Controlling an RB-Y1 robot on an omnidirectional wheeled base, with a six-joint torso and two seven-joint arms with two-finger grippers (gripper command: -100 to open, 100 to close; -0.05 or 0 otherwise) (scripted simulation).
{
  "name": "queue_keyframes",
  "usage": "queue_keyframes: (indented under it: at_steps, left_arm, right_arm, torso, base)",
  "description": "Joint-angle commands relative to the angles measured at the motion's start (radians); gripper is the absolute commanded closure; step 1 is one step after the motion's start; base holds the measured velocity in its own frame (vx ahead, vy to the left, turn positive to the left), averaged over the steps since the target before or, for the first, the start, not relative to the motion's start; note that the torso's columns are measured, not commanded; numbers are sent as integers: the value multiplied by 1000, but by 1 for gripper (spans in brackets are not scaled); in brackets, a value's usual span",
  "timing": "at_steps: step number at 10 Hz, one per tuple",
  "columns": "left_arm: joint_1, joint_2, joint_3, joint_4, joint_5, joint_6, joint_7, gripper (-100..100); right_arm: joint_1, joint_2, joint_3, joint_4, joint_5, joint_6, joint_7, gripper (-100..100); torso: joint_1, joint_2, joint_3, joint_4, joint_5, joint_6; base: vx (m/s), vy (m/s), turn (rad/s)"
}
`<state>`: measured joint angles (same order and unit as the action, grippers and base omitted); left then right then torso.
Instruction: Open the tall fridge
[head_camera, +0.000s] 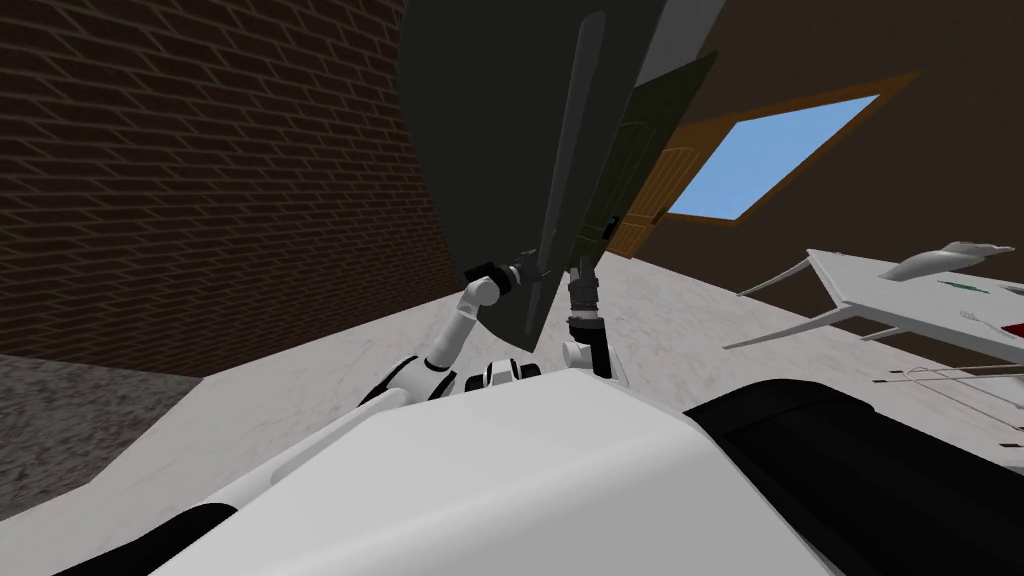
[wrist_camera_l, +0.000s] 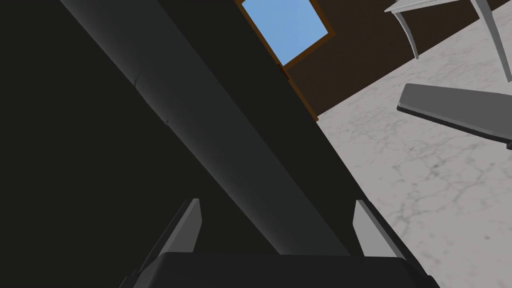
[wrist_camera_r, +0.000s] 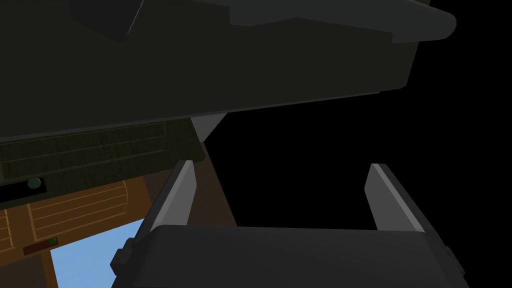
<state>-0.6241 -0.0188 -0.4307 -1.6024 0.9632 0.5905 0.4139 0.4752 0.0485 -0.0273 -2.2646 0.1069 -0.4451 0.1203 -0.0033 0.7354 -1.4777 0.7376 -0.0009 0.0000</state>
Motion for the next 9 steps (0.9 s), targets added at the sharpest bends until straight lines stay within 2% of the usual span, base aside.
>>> queue_keyframes:
  at_steps: [1, 2, 3, 4, 9]
  left_arm:
    - [-28, 14, 15, -30, 8, 46, 35, -100]
    - [-40, 17, 20, -37, 11, 60, 45, -100]
    - [-34, 15, 17, -29, 11, 48, 35, -100]
    - [-35, 15, 18, -30, 11, 52, 38, 0]
    - [-35, 15, 18, -30, 11, 51, 38, 0]
  right_arm:
    - [0, 0, 0, 0, 0, 0, 0, 0]
    - [0, 0, 0, 0, 0, 0, 0, 0]
    - [0, 0, 0, 0, 0, 0, 0, 0]
    - [0, 0, 0, 0, 0, 0, 0, 0]
    - [0, 0, 0, 0, 0, 0, 0, 0]
  torso:
    - [5, 1, 0, 0, 2, 0]
    - [7, 2, 1, 0, 2, 0]
    - [7, 3, 2, 0, 2, 0]
    - [6, 3, 2, 1, 2, 0]
    - [3, 3, 2, 0, 1, 0]
  base:
    - [12, -62, 103]
    - [6, -44, 102]
    - [3, -19, 19]
    - [0, 0, 0]
    - [0, 0, 0]
